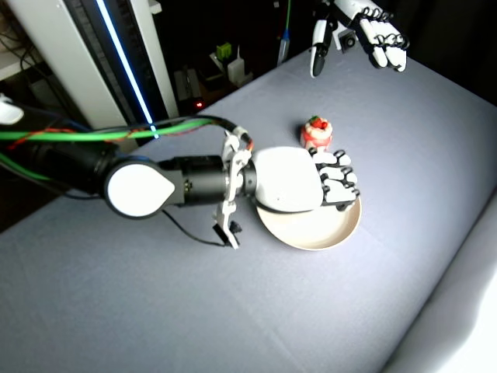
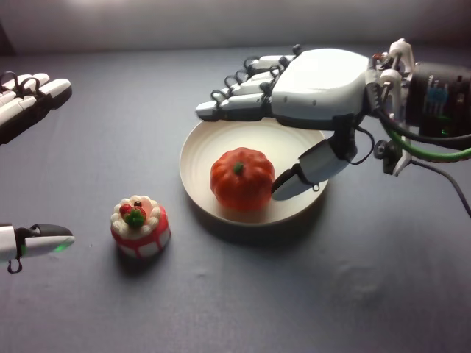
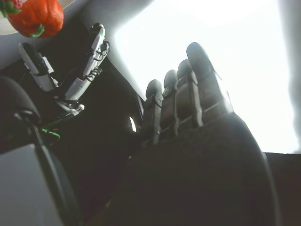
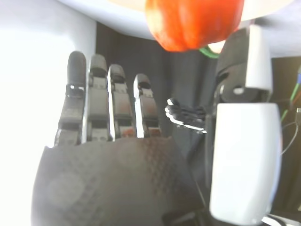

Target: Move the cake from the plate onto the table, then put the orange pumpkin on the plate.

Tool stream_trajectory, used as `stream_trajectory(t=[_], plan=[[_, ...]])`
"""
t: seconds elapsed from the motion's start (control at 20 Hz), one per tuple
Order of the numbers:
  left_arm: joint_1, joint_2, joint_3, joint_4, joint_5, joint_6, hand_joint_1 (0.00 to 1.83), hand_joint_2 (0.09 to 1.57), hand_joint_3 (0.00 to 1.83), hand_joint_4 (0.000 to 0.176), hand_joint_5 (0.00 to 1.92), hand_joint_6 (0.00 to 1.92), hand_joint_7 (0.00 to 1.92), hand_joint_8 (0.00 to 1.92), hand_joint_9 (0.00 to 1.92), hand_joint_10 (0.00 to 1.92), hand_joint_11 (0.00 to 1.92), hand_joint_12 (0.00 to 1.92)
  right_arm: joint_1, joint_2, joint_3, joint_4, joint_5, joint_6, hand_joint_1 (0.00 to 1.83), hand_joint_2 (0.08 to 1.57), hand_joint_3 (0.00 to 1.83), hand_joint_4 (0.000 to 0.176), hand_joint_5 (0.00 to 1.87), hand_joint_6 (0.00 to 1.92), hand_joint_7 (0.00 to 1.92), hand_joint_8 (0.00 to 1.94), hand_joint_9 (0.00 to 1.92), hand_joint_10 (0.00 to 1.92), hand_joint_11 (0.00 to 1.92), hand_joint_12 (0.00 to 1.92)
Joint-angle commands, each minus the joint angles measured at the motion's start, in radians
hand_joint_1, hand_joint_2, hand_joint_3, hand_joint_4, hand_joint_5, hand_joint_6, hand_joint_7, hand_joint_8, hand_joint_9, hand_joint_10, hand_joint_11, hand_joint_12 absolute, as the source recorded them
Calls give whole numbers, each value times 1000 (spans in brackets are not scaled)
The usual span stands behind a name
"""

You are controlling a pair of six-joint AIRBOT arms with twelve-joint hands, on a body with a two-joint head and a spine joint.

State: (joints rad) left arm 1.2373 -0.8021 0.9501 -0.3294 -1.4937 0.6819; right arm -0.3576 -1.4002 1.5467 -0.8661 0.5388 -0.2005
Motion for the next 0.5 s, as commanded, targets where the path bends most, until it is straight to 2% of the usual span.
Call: stream_trajectory(t=[0.0, 0.05, 0.15, 0.2, 0.25, 0.3, 0.35, 0.4, 0.45], plan=[[-5, 1, 1, -16, -133, -5, 981, 815, 2, 23, 144, 0, 124, 0, 110, 4, 0, 588, 16, 17, -2, 56, 96, 3, 821, 917, 0, 78, 104, 1, 170, 0, 280, 4, 0, 1230], [-5, 0, 0, -19, -140, -6, 976, 822, 4, 39, 102, 0, 101, 0, 92, 1, 0, 625, 15, 52, -18, 87, 128, 3, 833, 913, 0, 64, 99, 1, 141, 2, 208, 10, 0, 1038], [-5, -2, -2, -21, -162, -6, 892, 833, 6, 45, 90, 0, 81, 8, 108, 7, 0, 959, -6, 120, -64, 147, 205, 2, 713, 940, 3, 68, 48, 2, 107, 3, 67, 9, 0, 308], [-5, -3, -3, -21, -173, -6, 868, 850, 11, 65, 63, 1, 49, 4, 72, 5, 0, 875, -17, 153, -94, 172, 242, -1, 683, 962, 6, 72, 31, 2, 78, 4, 31, 4, 0, 139], [-5, -4, -3, -21, -180, -7, 850, 863, 12, 71, 39, 0, 60, 4, 70, 5, 0, 792, -26, 177, -115, 196, 265, -18, 651, 961, 4, 72, 16, 0, 68, 2, 41, 9, 22, 116], [-5, -6, -3, -21, -190, -9, 887, 876, 12, 72, 7, 0, 57, 1, 85, 8, 0, 822, -41, 207, -142, 235, 297, -47, 688, 957, 1, 88, 14, 0, 34, 1, 9, 2, 4, 36], [-5, -8, -4, -20, -202, -10, 897, 885, 11, 80, 1, 0, 30, 0, 80, 4, 0, 794, -66, 250, -180, 296, 337, -111, 720, 938, 0, 83, 33, 8, 47, 8, 16, 6, 3, 20], [-5, -9, -7, -19, -213, -10, 938, 886, 5, 112, 0, 0, 3, 1, 34, 14, 0, 644, -91, 301, -228, 361, 389, -173, 744, 897, 0, 64, 18, 6, 63, 11, 23, 7, 1, 1], [-3, -8, -9, -19, -217, -10, 938, 886, 5, 112, 0, 0, 3, 1, 34, 14, 0, 644, -104, 323, -247, 389, 415, -198, 744, 897, 0, 64, 18, 6, 63, 11, 23, 7, 1, 1]])
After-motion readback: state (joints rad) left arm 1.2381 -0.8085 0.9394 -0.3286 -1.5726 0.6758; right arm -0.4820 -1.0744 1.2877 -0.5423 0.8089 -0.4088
